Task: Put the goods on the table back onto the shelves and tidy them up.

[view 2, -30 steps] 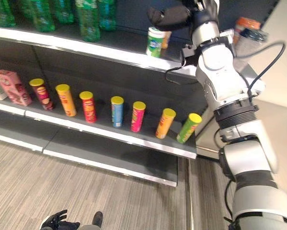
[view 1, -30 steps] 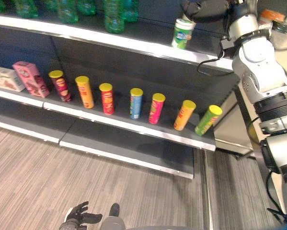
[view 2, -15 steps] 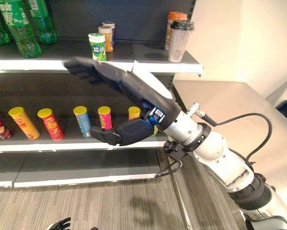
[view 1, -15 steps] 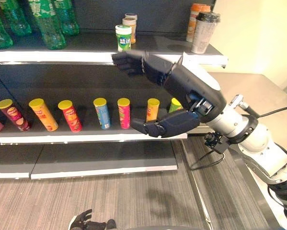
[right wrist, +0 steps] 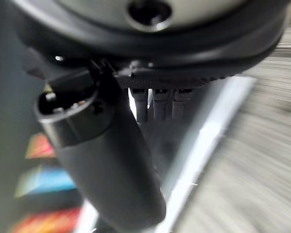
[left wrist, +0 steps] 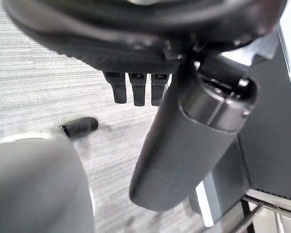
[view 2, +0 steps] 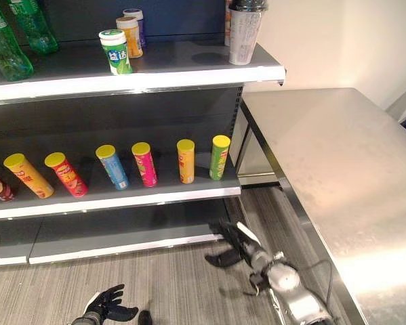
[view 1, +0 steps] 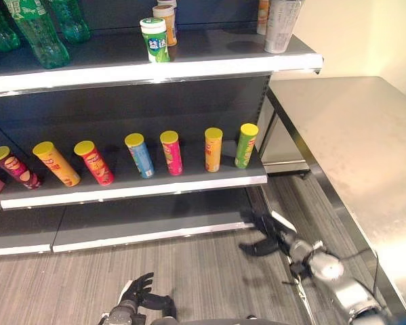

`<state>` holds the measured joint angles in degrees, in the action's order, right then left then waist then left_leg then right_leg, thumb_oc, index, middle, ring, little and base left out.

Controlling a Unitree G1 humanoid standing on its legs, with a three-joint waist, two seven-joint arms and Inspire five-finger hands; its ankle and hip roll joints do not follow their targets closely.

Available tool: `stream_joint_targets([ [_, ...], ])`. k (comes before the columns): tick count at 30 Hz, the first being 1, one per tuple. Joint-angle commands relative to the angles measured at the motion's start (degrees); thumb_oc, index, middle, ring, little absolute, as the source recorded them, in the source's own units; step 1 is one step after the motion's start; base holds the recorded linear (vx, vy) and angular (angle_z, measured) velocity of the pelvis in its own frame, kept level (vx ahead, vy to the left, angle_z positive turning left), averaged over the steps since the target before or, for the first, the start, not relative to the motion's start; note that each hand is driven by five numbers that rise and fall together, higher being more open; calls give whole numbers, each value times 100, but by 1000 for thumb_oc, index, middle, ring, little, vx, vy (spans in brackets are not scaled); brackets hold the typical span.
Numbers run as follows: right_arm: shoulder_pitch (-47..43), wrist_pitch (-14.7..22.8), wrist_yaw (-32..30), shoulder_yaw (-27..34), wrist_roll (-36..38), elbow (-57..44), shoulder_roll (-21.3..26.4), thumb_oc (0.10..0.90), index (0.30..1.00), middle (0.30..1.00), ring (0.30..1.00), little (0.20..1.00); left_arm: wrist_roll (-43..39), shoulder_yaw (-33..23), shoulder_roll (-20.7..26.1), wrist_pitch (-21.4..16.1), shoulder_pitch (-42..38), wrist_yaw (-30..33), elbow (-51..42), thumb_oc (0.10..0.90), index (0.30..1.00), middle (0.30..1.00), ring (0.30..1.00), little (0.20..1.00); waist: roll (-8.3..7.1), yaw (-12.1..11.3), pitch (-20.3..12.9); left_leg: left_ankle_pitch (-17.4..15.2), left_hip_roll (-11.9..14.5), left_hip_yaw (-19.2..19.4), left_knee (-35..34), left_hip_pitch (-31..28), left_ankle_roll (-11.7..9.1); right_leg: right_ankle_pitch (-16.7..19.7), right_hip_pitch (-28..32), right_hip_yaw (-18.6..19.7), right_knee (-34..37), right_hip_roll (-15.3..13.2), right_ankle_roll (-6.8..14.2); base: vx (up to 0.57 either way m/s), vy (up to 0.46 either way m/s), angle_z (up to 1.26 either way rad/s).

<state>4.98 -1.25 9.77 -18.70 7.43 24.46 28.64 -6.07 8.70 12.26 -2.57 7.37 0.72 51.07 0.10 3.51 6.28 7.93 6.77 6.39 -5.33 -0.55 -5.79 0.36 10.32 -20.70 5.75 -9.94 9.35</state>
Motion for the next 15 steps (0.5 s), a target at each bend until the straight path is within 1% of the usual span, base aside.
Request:
stream_joint_targets([
  [1, -608, 441, -496, 123, -289, 78, -517, 800, 900, 900, 900, 900, 23, 151, 301, -302, -508, 21, -138, 800, 900, 900, 900, 900, -221, -126, 75, -1049, -104, 348, 33, -627, 38, -80, -152, -230, -96, -96, -64, -8, -8, 7],
  [2, -610, 442, -497, 123, -289, 80, -518, 800, 900, 900, 900, 900, 23, 151, 302, -302, -509, 21, -138, 800, 900, 900, 900, 900, -222, -125, 75, -1049, -105, 348, 33, -627, 38, -80, -151, -231, -96, -96, -63, -2, -4, 8],
  [3, -625, 358, -715, 215, -362, 819, -783, 800, 900, 900, 900, 900, -14, 168, 284, -283, -578, 48, -92, 800, 900, 900, 900, 900, -220, -138, 70, -1061, -117, 339, 33, -634, 48, -89, -128, -236, -95, -95, -66, 18, -7, 7],
  [4, -646, 331, -793, 256, -347, 1166, -912, 800, 900, 900, 900, 900, -34, 182, 274, -276, -625, 67, -48, 800, 900, 900, 900, 900, -227, -137, 59, -1066, -124, 331, 33, -636, 54, -95, -122, -238, -94, -94, -68, 18, -7, 3],
  [5, -656, 339, -796, 255, -348, 1180, -919, 800, 900, 900, 900, 900, -34, 182, 277, -277, -630, 67, -45, 800, 900, 900, 900, 900, -231, -138, 63, -1067, -125, 332, 33, -638, 54, -96, -121, -238, -94, -95, -68, 0, 0, 0],
  [7, -665, 248, -1006, 384, -393, 1913, -1143, 800, 900, 900, 900, 900, -105, 161, 262, -254, -756, 145, 56, 800, 900, 900, 900, 900, -241, -132, 54, -1088, -136, 325, 33, -669, 59, -107, -90, -241, -88, -87, -73, 13, -3, 2],
  [9, -679, 244, -1035, 419, -410, 2116, -1181, 800, 900, 900, 900, 900, -129, 147, 265, -246, -778, 165, 98, 800, 900, 900, 900, 900, -247, -132, 58, -1096, -142, 322, 33, -685, 61, -111, -74, -243, -87, -86, -73, 0, 0, 0],
  [12, -634, 152, -1139, 578, -328, 2835, -1343, 800, 900, 900, 900, 900, -231, 106, 268, -228, -824, 220, 185, 800, 900, 900, 900, 900, -268, -133, 48, -1120, -153, 315, 33, -724, 67, -121, -40, -237, -81, -86, -76, 0, 0, 0],
  [15, -632, 135, -1168, 670, -249, 3141, -1409, 800, 900, 900, 900, 900, -267, 97, 252, -225, -870, 232, 225, 800, 900, 900, 900, 900, -283, -128, 45, -1135, -158, 323, 33, -752, 71, -128, -34, -225, -83, -82, -74, 0, 0, 0],
])
